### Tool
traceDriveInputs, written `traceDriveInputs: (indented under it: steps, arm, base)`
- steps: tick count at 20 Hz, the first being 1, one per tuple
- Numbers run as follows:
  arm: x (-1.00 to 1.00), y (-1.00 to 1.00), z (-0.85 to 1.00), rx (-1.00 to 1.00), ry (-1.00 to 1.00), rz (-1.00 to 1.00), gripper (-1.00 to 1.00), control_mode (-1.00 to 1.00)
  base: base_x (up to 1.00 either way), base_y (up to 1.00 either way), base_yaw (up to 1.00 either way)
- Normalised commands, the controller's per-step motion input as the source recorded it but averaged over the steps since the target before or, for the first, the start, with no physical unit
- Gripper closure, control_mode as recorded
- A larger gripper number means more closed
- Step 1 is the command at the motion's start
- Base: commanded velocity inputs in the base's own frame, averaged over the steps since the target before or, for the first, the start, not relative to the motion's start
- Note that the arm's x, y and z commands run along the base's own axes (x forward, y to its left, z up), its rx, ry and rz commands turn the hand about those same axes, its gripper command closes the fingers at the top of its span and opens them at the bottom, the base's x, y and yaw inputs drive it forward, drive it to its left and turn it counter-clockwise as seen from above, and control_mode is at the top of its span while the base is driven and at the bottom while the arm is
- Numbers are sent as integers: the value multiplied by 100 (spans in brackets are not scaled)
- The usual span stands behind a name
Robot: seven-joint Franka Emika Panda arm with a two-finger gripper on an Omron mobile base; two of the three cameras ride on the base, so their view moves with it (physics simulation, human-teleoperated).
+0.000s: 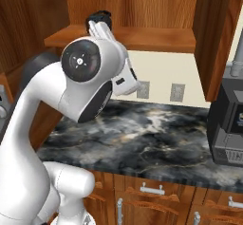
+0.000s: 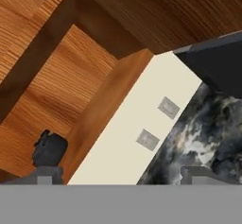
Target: Open the cabinet, pick the kettle from the cabinet, and place it in the sink.
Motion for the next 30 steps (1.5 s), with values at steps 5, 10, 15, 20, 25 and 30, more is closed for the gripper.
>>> traceDriveInputs:
  steps: [5, 10, 15, 20, 25, 30]
  arm:
    - [0, 48, 5, -26, 0, 31, -100, -100]
    - [9, 46, 10, -28, 0, 19, -100, -100]
    - [13, 34, 12, -24, 6, 8, -100, -100]
    - [16, 24, 4, -4, 0, 7, -100, -100]
    - [15, 13, 0, 3, 0, 9, -100, -100]
    - [23, 8, 1, 11, 0, 10, -100, -100]
  base:
    - [0, 0, 0]
    - [0, 0, 0]
    - [0, 0, 0]
    - [0, 0, 0]
    - [0, 0, 0]
    - [0, 0, 0]
